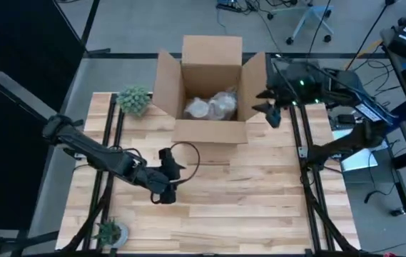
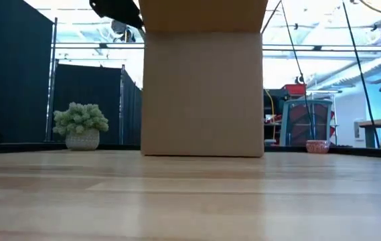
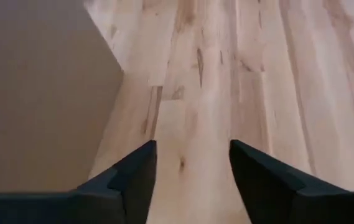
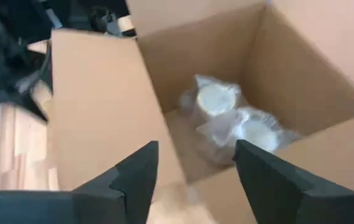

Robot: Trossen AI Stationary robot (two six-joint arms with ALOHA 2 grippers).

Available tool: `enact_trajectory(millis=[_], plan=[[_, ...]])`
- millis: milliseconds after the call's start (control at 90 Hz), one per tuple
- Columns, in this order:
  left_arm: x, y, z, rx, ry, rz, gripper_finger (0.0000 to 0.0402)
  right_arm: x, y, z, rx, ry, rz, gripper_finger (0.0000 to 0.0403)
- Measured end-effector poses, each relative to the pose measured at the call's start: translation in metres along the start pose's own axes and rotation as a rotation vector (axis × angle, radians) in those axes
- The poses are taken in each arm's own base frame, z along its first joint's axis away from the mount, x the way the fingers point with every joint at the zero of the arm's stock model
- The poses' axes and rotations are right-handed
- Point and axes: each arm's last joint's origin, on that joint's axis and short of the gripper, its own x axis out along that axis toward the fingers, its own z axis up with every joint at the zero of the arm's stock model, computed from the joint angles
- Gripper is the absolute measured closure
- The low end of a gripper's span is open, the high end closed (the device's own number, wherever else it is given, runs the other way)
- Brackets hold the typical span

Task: Wrap mug
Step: Return to Home Position

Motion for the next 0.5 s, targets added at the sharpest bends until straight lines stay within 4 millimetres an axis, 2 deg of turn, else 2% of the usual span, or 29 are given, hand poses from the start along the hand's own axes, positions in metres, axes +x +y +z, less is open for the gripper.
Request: enact_trajectory(millis=[289,378,500], plan=[[-0.035,0.027,-0.028,-0.057,-0.052,-0.022,0.0386,0.010,-0.006,-0.091,0.028,-0.079,0.065,0.0362],[-0.046,0.037,-0.042,-0.072,-0.080,-0.034,0.0397,0.016,-0.009,-0.118,0.032,-0.118,0.087,0.0395],[-0.060,0.049,-0.059,-0.091,-0.126,-0.066,0.0398,0.035,-0.011,-0.147,0.039,-0.205,0.176,0.0396]])
